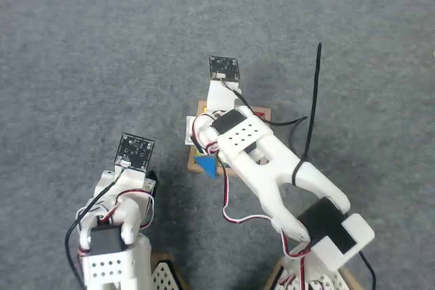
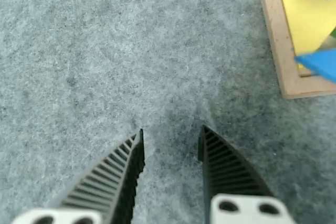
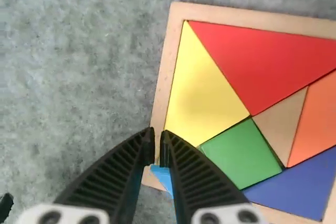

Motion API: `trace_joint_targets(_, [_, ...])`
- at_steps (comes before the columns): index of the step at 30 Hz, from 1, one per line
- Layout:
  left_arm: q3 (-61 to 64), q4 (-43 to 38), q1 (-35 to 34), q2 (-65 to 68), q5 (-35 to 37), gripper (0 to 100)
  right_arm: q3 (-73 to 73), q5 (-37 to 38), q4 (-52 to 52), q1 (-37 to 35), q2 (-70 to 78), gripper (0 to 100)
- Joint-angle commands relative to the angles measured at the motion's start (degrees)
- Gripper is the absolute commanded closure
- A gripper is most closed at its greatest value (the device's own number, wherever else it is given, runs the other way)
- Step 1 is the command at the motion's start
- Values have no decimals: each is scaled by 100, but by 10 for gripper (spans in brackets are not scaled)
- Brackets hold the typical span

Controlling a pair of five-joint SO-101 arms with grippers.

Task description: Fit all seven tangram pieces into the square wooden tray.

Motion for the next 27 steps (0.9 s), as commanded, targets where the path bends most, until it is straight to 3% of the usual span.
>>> trace_joint_targets(1, [-40,-97,-35,9,-53,833,-44,-114,75,119,-84,959])
trace_joint_targets(5, [-40,-97,-35,9,-53,833,-18,580,637,453,-488,961])
trace_joint_targets(9, [-40,-97,-35,9,-53,833,53,1899,1666,734,-1059,962])
trace_joint_targets(12, [-40,-97,-35,9,-53,833,545,2593,1596,673,-1411,987])
trace_joint_targets(19, [-40,-97,-35,9,-53,833,1380,2734,822,-444,-1516,988])
trace_joint_targets(27, [-40,-97,-35,9,-53,833,1398,2734,690,-655,-1499,988])
